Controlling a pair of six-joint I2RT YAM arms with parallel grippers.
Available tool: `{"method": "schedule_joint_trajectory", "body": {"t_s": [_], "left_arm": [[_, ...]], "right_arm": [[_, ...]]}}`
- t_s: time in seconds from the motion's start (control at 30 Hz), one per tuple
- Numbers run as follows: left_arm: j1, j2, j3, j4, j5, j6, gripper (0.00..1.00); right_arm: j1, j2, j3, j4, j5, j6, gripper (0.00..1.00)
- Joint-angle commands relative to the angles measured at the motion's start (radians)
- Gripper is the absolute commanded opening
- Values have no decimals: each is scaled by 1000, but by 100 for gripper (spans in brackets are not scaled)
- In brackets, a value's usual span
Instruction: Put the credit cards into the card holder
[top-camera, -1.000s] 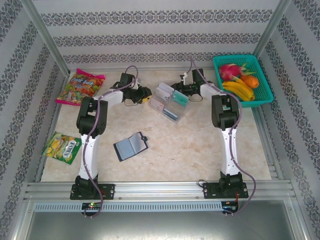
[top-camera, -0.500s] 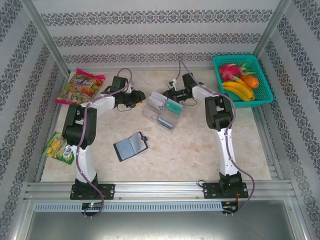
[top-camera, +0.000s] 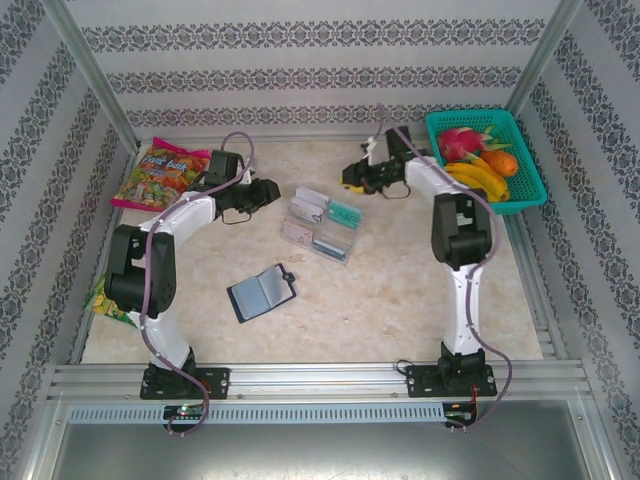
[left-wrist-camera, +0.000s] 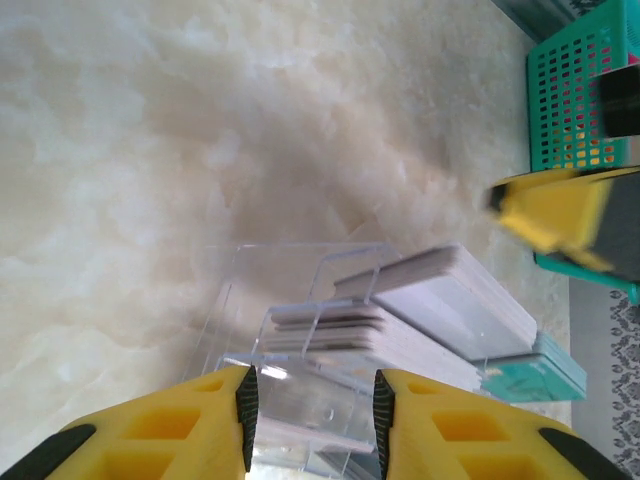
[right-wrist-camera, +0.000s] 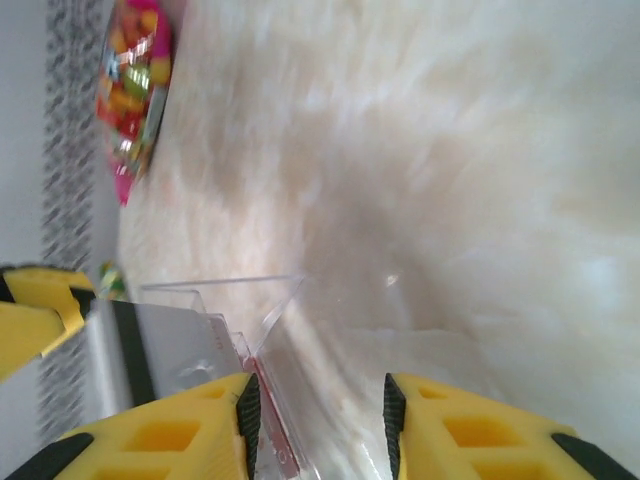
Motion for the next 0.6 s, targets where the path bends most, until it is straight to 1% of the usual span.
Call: {"method": "schedule_joint_trajectory", "body": {"t_s": [0.0, 0.17, 0.2, 0.23, 0.27, 0.3, 0.43, 0.57], "left_arm": [[4, -36, -25, -97, -48, 96, 39], [5, -34, -59, -145, -79, 140, 40], [5, -31, -60, -151, -86, 146, 40], [5, -27, -59, -154, -90, 149, 40], [5, -23, -57, -160, -95, 153, 40], [6, -17, -52, -165, -96, 155, 40], [5, 9, -27, -186, -99, 163, 40], [5, 31, -15, -189, -77, 162, 40]], "right_arm": [[15, -195, -73, -4, 253, -91, 41], [71, -431, -288, -8, 466, -229, 46], [94, -475, -328, -9, 517, -267, 49], [117, -510, -359, -15, 564, -298, 55], [144, -543, -388, -25, 617, -334, 57], [171, -571, -412, -33, 665, -365, 58], [256, -637, -479, -38, 815, -457, 59], [317, -619, -471, -75, 897, -527, 59]]}}
